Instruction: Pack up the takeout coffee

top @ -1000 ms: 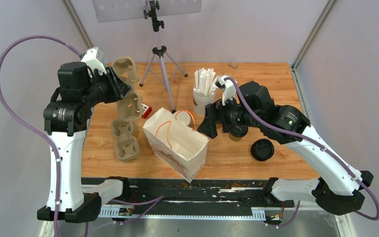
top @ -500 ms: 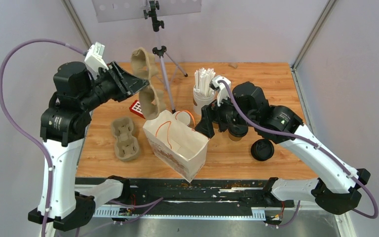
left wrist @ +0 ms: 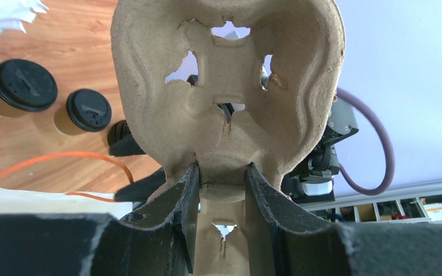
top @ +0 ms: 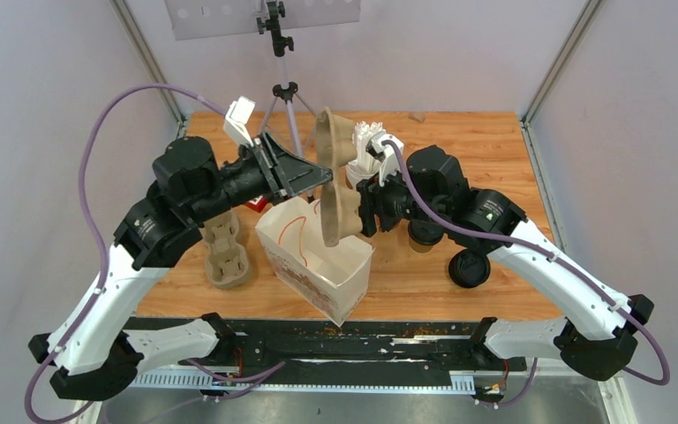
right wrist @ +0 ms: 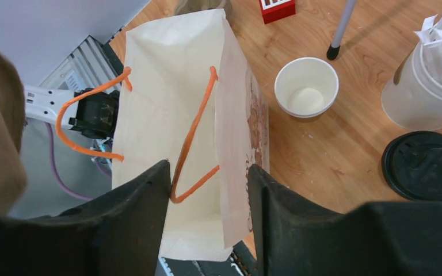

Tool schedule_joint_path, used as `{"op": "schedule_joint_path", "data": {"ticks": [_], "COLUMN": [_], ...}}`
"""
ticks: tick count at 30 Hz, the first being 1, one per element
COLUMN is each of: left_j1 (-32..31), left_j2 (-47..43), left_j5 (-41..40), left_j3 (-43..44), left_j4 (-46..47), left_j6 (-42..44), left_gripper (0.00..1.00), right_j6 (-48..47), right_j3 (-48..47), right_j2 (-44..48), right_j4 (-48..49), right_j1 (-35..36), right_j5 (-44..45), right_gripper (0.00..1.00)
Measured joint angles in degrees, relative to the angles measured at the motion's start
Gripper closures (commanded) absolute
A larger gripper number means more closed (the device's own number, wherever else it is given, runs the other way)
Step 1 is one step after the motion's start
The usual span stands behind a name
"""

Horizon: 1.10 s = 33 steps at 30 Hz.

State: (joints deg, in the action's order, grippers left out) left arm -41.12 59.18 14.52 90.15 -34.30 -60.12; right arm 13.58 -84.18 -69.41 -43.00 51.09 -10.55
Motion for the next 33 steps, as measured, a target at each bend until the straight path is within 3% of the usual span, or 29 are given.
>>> {"op": "schedule_joint_path", "data": {"ticks": [3, 9, 24, 33], "left_j1": [-4.04, -7.10, -8.13, -8.44], "left_j2": [0.57, -1.75, -7.58, -4.87], "left_j5": [-3.30, -9.88, -19.98, -22.69], "left_j3": [-2.12, -10.54, -12.24, -12.17], "left_j4": [1.64, 3.87, -2.16, -6.88], "left_j6": [-0.72, -3.52, -9.25, -13.16], "left_gripper": [0.74, 0.75, 0.75, 0.75], "right_j6": [0.50, 1.84, 9.55, 13.66], "right_j3": [0.68, 1.60, 3.65, 3.78], "right_j2": [-0.59, -1.01, 1.14, 1.38], "right_j4": [1.60, 2.60, 4.04, 4.02], "right_j1": [-0.02, -0.02, -0.02, -0.09], "right_j5": [0.63, 3.26, 7.39, 7.87], "right_gripper": [0.76, 1.00, 1.00, 1.00]}}
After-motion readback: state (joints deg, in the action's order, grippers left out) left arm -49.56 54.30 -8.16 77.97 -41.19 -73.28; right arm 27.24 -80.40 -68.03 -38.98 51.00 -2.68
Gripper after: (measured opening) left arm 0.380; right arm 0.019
